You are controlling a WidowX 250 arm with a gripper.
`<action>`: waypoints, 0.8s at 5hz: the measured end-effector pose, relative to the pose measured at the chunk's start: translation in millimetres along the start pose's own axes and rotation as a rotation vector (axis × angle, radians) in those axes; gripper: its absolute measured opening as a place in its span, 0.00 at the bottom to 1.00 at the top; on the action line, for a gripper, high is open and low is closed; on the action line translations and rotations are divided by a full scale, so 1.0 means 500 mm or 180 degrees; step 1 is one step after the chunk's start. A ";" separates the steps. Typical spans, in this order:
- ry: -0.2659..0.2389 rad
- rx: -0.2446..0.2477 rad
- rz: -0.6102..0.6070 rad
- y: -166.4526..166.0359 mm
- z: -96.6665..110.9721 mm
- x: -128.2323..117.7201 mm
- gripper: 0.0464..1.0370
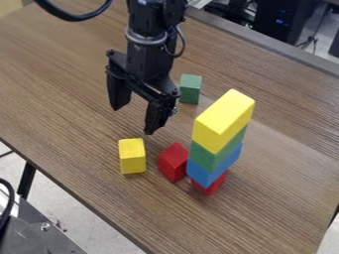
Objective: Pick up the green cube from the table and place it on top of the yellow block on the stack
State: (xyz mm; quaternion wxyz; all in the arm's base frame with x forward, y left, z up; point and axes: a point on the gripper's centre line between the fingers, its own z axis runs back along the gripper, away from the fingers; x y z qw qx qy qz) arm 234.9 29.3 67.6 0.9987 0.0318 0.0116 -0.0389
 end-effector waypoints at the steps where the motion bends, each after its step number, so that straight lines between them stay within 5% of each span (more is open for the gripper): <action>1: 0.0071 -0.0028 0.0010 -0.003 -0.011 -0.006 0.96; 4: -0.0207 -0.0466 0.0849 0.020 -0.016 0.026 0.96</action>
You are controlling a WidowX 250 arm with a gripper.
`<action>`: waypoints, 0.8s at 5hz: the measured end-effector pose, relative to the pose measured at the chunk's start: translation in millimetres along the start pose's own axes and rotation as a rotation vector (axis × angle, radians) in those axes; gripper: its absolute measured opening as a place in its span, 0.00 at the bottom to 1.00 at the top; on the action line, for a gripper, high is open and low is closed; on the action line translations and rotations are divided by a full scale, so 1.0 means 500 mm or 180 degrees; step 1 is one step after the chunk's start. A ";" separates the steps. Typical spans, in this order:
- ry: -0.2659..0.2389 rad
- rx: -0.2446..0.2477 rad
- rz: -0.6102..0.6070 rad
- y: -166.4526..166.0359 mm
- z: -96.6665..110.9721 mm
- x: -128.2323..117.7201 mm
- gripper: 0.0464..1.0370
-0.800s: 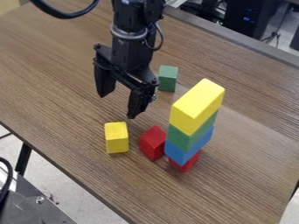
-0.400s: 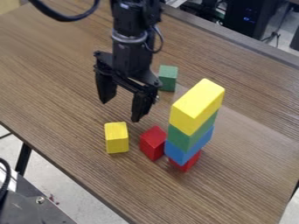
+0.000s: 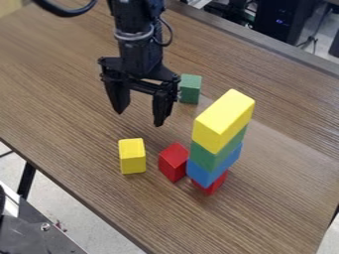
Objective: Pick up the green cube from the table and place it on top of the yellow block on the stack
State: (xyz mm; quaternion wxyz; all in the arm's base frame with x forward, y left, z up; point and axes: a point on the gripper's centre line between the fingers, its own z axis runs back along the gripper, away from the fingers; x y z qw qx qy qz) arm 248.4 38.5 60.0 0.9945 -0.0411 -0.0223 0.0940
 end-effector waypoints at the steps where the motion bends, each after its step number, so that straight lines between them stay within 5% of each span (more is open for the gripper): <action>1: -0.0082 -0.0048 0.0155 -0.011 -0.002 0.027 0.96; 4: -0.0112 -0.0248 0.0113 -0.095 -0.008 0.113 0.96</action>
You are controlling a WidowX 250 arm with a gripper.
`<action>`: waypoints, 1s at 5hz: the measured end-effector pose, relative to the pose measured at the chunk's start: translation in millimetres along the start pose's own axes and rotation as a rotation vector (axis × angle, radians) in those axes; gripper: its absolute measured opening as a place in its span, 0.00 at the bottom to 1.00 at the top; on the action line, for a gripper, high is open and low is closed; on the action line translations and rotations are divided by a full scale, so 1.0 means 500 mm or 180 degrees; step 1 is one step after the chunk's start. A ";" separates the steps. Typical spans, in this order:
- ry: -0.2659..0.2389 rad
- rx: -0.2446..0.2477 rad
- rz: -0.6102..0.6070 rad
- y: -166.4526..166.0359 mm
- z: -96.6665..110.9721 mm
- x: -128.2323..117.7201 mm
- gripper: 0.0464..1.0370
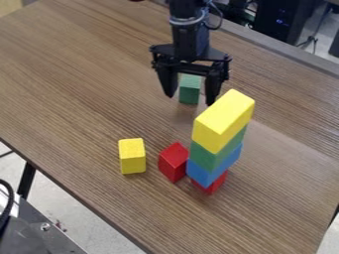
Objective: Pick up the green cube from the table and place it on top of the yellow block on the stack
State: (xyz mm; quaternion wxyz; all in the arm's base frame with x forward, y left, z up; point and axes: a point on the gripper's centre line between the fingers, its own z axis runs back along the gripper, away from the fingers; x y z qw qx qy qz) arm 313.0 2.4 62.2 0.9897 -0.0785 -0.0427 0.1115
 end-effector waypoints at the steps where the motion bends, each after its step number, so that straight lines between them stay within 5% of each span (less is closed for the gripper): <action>1: 0.0072 0.0091 0.0114 -0.005 -0.013 0.017 0.96; 5: 0.0146 0.0256 0.0296 0.020 -0.025 0.030 0.96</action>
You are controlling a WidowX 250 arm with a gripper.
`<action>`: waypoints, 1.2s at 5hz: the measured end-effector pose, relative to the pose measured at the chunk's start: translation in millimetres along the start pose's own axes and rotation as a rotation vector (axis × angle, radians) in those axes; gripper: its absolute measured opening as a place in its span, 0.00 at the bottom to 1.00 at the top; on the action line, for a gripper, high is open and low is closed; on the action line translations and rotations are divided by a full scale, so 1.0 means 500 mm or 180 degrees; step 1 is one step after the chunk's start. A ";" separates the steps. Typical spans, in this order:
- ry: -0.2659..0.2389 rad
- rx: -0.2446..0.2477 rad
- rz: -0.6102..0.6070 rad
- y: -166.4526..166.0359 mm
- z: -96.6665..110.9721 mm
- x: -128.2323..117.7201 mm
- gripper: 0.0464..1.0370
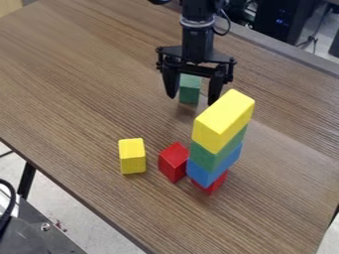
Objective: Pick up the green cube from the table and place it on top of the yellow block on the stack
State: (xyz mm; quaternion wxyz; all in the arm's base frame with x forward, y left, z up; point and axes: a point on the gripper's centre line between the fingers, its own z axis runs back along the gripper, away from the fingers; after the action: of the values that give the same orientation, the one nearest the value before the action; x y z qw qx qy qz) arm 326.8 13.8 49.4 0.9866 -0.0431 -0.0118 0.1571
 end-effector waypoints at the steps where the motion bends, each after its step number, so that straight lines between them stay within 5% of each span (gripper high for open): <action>1: -0.0067 0.0192 0.0108 0.016 -0.007 0.019 0.96; 3: -0.0112 0.0362 0.0206 0.032 -0.015 0.053 0.92; 4: -0.0044 0.0310 0.0283 0.043 -0.027 0.054 0.63; 6: 0.0015 -0.0089 0.0333 0.058 -0.009 0.015 0.54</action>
State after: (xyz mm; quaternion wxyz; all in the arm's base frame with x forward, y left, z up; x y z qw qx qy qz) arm 325.2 43.1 42.4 0.9763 -0.0577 -0.0093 0.2082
